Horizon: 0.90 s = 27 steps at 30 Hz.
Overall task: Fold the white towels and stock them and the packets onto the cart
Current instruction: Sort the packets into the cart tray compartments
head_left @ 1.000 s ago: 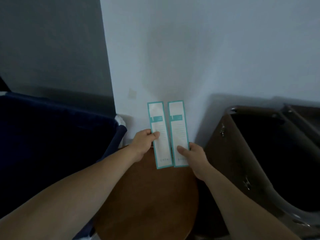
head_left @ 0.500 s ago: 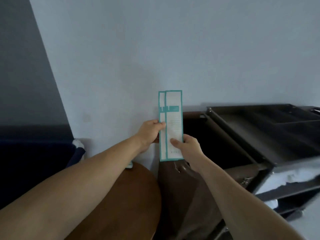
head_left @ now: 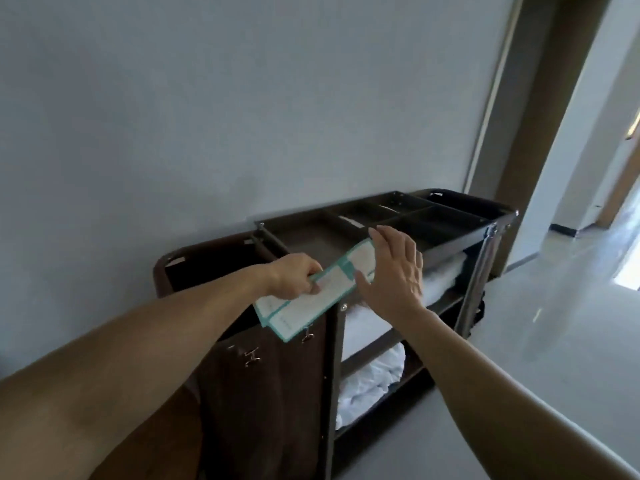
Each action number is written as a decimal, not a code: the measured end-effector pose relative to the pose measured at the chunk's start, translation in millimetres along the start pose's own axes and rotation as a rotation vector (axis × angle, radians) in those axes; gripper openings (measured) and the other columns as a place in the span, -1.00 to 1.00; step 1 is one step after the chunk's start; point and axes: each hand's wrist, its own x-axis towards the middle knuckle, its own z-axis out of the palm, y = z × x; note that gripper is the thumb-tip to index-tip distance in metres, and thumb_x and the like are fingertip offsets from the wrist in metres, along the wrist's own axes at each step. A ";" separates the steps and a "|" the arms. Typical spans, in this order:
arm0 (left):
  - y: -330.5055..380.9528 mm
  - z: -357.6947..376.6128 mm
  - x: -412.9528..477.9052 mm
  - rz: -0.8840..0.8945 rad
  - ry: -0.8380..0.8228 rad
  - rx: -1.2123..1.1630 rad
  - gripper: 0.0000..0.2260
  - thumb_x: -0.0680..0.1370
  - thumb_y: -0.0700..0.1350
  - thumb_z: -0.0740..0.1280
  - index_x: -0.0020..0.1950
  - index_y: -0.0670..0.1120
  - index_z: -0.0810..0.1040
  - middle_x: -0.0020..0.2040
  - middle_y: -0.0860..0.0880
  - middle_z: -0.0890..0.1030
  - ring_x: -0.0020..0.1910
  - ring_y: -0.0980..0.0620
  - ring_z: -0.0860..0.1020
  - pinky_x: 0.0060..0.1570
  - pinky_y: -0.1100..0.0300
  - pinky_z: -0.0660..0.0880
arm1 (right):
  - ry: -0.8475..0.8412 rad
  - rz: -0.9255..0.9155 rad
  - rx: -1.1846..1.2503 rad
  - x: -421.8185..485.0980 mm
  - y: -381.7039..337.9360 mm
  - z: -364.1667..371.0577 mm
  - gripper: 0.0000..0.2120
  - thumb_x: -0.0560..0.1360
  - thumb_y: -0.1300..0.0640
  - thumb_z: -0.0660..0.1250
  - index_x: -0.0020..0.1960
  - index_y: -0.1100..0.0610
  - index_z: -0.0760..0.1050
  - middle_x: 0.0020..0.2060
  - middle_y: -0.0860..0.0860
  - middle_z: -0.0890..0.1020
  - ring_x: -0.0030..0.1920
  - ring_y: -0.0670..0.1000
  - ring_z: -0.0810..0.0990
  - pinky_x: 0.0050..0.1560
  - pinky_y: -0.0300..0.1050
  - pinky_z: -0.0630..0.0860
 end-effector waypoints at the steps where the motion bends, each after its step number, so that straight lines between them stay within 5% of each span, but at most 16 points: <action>1: 13.8 2.0 9.9 0.045 -0.048 0.105 -0.92 0.58 -0.12 0.34 0.04 -0.06 0.59 -0.10 0.03 0.58 0.01 -0.01 0.57 -0.08 0.23 0.35 | -0.081 -0.062 -0.065 -1.0 11.6 -8.7 -0.32 0.45 -0.03 0.46 0.49 0.12 0.33 0.41 0.03 0.36 0.43 0.07 0.23 0.48 0.07 0.15; 4: 63.3 12.1 45.2 0.171 -0.157 0.377 -0.85 0.59 -0.08 0.30 0.12 -0.03 0.59 -0.05 0.04 0.55 0.03 -0.01 0.53 0.00 0.10 0.42 | -0.472 -0.094 -0.221 -5.2 49.5 -30.9 -0.56 0.55 -0.14 0.32 0.38 -0.03 0.46 0.29 -0.05 0.55 0.35 0.04 0.42 0.43 0.00 0.15; 6: 91.6 19.3 67.6 0.226 -0.150 0.466 -0.78 0.60 -0.04 0.27 0.22 0.02 0.58 0.09 0.03 0.60 0.10 -0.01 0.53 0.07 0.08 0.42 | -0.562 -0.013 -0.267 -8.7 70.8 -45.1 -0.71 0.59 -0.11 0.26 0.23 -0.01 0.55 0.06 -0.07 0.63 0.15 0.03 0.55 0.34 -0.01 0.26; 9: 121.5 30.2 104.9 0.344 0.051 0.577 -0.76 0.61 0.03 0.25 0.25 0.09 0.57 0.14 0.04 0.62 0.17 -0.01 0.53 0.21 0.03 0.33 | -0.482 0.197 -0.212 -13.0 108.4 -56.8 -0.83 0.59 -0.03 0.29 0.08 0.01 0.58 -0.20 -0.08 0.53 -0.15 0.00 0.48 0.02 -0.09 0.36; 11: 131.2 40.3 133.4 0.460 0.352 0.577 -0.72 0.55 0.05 0.30 0.25 0.09 0.58 0.16 0.03 0.62 0.23 -0.02 0.49 0.26 -0.01 0.28 | -0.426 0.394 -0.125 -11.2 138.7 -57.0 -0.86 0.56 -0.03 0.33 -0.05 0.03 0.57 -0.27 -0.08 0.53 -0.22 0.00 0.50 -0.16 -0.12 0.39; 13: 138.4 51.8 161.7 0.515 0.605 0.403 -0.63 0.45 0.03 0.36 0.25 0.01 0.57 0.23 0.00 0.57 0.29 -0.08 0.43 0.27 -0.07 0.28 | -0.368 0.569 -0.027 -4.5 170.2 -52.0 -0.80 0.54 -0.03 0.36 -0.19 0.06 0.53 -0.33 -0.06 0.52 -0.29 -0.01 0.51 -0.25 -0.13 0.41; 15: 147.5 61.1 189.5 0.474 0.681 0.218 -0.53 0.42 0.04 0.39 0.31 -0.06 0.50 0.32 -0.05 0.48 0.34 -0.13 0.37 0.28 -0.07 0.29 | -0.304 0.712 0.103 4.7 197.2 -45.4 -0.79 0.53 -0.01 0.38 -0.22 0.08 0.54 -0.34 -0.04 0.53 -0.32 -0.04 0.50 -0.28 -0.14 0.44; 20: 172.7 73.1 269.8 0.087 0.415 -0.400 -0.47 0.52 0.09 0.39 0.39 -0.15 0.40 0.32 -0.15 0.45 0.32 -0.14 0.41 0.34 -0.07 0.39 | -0.067 0.898 0.416 38.5 247.2 -25.9 -0.83 0.56 0.07 0.39 -0.13 0.15 0.59 -0.29 0.00 0.57 -0.33 -0.06 0.53 -0.44 -0.30 0.43; 22: 178.8 76.8 301.0 0.037 0.135 -0.773 -0.65 0.58 0.10 0.31 0.14 -0.17 0.55 0.02 -0.18 0.55 -0.04 -0.08 0.53 0.09 -0.03 0.52 | -0.004 0.939 0.518 57.7 265.1 -17.1 -0.84 0.57 0.06 0.39 -0.13 0.12 0.57 -0.25 0.02 0.61 -0.33 -0.06 0.57 -0.46 -0.32 0.44; 24: 188.8 82.5 325.2 0.030 -0.071 -1.117 -0.69 0.64 0.01 0.23 0.10 -0.23 0.57 -0.12 -0.14 0.56 -0.24 -0.01 0.53 -0.18 0.11 0.49 | 0.016 0.959 0.590 76.1 280.9 -8.7 -0.84 0.57 0.06 0.39 -0.15 0.09 0.57 -0.24 0.03 0.64 -0.32 -0.04 0.61 -0.40 -0.23 0.51; 27: 202.2 82.4 352.8 0.031 -0.118 -1.294 -0.79 0.66 -0.20 0.18 0.19 -0.27 0.53 -0.18 -0.13 0.60 -0.32 0.01 0.58 -0.38 0.20 0.52 | 0.023 0.982 0.719 96.4 305.8 2.3 -0.84 0.55 0.07 0.42 -0.17 0.09 0.58 -0.24 0.04 0.67 -0.29 0.01 0.65 -0.27 -0.10 0.60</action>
